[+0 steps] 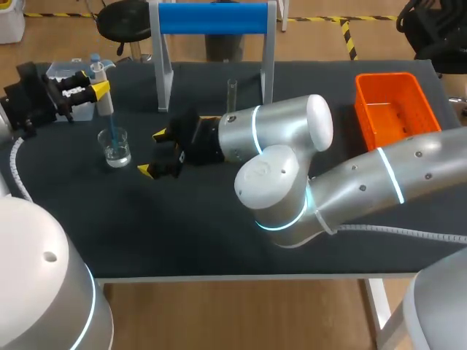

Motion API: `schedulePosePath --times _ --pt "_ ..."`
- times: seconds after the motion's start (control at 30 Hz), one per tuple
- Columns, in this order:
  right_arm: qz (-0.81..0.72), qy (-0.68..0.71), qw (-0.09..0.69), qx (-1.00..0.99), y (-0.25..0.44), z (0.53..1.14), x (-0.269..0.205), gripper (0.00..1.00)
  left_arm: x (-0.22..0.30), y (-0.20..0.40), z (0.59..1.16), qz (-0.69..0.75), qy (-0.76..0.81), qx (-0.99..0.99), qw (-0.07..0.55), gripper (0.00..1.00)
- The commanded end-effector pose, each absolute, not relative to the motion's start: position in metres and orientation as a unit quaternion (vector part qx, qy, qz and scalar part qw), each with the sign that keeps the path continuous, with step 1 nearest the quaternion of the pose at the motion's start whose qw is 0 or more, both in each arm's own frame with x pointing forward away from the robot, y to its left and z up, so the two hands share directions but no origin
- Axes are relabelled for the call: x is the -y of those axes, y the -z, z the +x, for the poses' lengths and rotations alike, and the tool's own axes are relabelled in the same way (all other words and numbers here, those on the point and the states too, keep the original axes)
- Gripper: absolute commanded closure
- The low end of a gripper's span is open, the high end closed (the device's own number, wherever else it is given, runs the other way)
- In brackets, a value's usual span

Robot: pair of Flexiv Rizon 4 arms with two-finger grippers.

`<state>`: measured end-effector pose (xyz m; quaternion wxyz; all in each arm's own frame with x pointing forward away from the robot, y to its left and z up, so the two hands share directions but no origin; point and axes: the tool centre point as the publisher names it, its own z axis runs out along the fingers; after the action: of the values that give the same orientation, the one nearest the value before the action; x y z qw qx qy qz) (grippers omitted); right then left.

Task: Invert the test tube, pick up the pipette, mount the tip to pipette, aspirate from beaker and dispense into the tube, eject the tip, return the pipette, and cap with the stopper.

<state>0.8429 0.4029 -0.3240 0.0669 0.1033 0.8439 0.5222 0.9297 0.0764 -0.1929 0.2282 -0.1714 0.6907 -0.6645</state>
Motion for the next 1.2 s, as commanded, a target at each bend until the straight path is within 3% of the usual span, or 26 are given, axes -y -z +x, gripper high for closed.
schedulePosePath --times 0.03,1.17,1.2 --pt "0.103 -0.521 0.066 -0.845 0.323 0.843 -0.403 0.0 -0.077 0.193 0.929 -0.171 0.665 -0.69 0.229 1.0" --pt "-0.098 -0.571 0.018 -0.815 0.16 0.809 -0.401 0.0 -0.077 0.193 0.929 -0.171 0.665 -0.69 0.229 1.0" --pt "-0.102 -0.571 0.019 -0.814 0.157 0.809 -0.402 0.04 -0.077 0.193 0.929 -0.171 0.665 -0.69 0.229 1.0"
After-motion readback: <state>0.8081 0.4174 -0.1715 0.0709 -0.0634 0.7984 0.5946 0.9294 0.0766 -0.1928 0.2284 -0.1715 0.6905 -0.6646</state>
